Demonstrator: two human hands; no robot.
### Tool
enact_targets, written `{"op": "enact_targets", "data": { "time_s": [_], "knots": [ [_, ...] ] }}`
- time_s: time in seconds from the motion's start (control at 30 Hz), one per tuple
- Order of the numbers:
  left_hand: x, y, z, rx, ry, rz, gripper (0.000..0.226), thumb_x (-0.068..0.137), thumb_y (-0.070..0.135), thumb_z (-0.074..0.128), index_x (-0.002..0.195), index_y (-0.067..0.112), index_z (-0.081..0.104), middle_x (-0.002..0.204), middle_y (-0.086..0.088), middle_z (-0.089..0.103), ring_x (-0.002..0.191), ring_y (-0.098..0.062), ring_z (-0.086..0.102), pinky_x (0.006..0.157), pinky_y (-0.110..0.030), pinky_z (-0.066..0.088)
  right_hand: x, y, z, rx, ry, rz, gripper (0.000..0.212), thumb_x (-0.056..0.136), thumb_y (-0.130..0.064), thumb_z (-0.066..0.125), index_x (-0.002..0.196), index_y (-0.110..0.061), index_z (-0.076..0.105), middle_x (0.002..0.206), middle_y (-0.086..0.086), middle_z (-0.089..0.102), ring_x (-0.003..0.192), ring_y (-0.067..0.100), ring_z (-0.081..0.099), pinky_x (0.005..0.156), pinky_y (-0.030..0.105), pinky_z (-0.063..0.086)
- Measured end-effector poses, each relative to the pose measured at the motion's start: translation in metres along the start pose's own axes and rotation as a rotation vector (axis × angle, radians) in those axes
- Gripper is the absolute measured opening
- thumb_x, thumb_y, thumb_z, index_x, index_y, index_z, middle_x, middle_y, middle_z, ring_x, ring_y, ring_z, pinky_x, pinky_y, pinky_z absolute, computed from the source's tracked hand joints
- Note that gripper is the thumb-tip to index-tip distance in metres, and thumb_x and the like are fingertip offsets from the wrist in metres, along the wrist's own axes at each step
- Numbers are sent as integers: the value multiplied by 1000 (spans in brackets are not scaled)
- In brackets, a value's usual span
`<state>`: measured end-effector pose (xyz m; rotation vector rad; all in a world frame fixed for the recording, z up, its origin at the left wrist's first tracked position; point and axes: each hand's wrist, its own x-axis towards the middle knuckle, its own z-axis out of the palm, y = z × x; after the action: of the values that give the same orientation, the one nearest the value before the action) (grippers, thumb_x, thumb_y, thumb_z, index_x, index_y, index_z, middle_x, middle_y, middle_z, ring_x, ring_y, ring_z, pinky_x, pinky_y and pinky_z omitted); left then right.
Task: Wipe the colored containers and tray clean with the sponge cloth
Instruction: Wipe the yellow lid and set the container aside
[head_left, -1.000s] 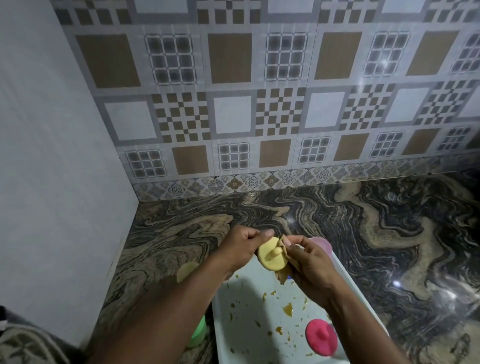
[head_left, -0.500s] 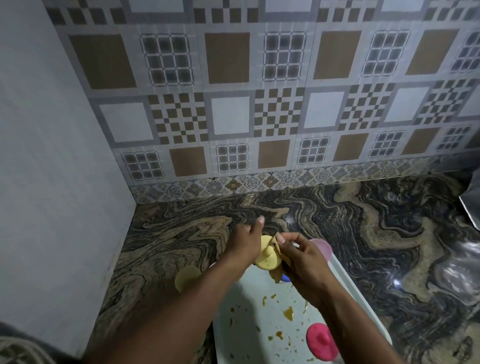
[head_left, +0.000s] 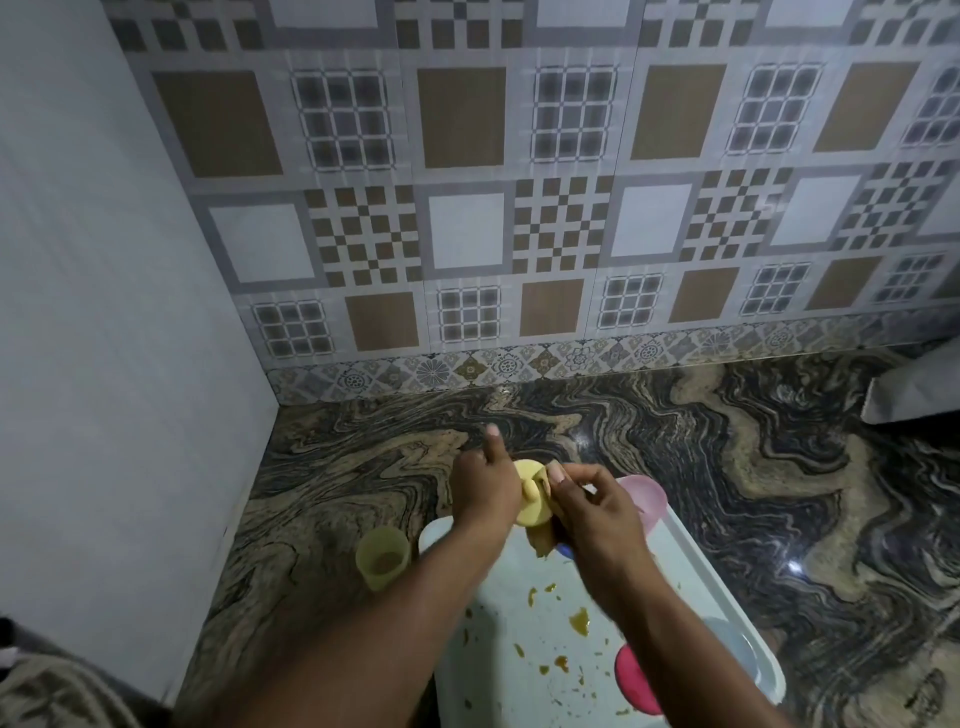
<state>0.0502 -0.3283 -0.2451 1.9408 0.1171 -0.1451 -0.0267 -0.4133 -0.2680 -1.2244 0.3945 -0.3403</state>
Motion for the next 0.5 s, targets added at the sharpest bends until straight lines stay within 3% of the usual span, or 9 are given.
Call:
{"op": "enact_targets", "data": {
  "time_s": [0.07,0.1,0.17,0.23,0.3,0.33,0.4,0.5],
  "knots": [
    [-5,-7,6,-135,96,-112,60,105,45,33,92,-4,66,81,-14,64,67,-24,57,63,-36,42,-11,18,9,37,130,-26,25,95,-19,65,105,2,55,72,35,63,53,32,56,44,33,46],
    [-4,-13,7,-166,58,-177,57,104,47,35,93,-1,64,84,-11,62,70,-22,57,67,-37,46,-14,23,8,41,156,-7,25,95,-19,65,106,1,55,75,37,64,56,34,56,45,35,47],
    [6,-26,4,-176,-174,-263,59,99,59,38,89,7,63,87,-9,64,73,-22,59,70,-36,49,-12,17,-1,31,97,56,27,94,-17,66,105,4,53,71,38,61,51,34,55,44,35,47],
    [17,-32,-5,-188,-412,-292,68,91,75,35,69,17,62,73,-6,62,64,-21,57,64,-32,46,-5,-2,-14,-20,-44,123,34,88,-21,69,103,5,53,64,31,60,43,32,53,41,33,46],
    [22,-25,-11,-154,-506,-260,67,90,76,35,67,18,60,69,-3,60,62,-20,56,63,-29,46,0,-18,-21,-70,-158,163,39,81,-25,72,100,3,53,64,29,60,41,31,54,38,32,47],
    [20,-18,-13,-134,-484,-215,62,94,70,38,74,16,61,74,-3,62,67,-19,59,64,-30,47,1,-20,-20,-71,-177,161,40,80,-26,72,100,3,54,65,29,60,42,32,55,38,32,47],
    [12,-9,-6,-146,-277,-129,54,100,56,41,83,11,63,88,-6,66,80,-23,62,71,-34,49,-2,-13,-11,-22,-116,104,37,84,-25,70,101,3,54,65,30,61,44,32,56,41,33,47],
    [-1,-9,8,-310,46,-162,54,104,47,37,93,2,64,97,-17,68,82,-31,61,66,-35,45,-14,22,10,106,134,6,30,94,-25,66,104,2,56,71,32,65,55,32,58,48,35,47]
  ]
}}
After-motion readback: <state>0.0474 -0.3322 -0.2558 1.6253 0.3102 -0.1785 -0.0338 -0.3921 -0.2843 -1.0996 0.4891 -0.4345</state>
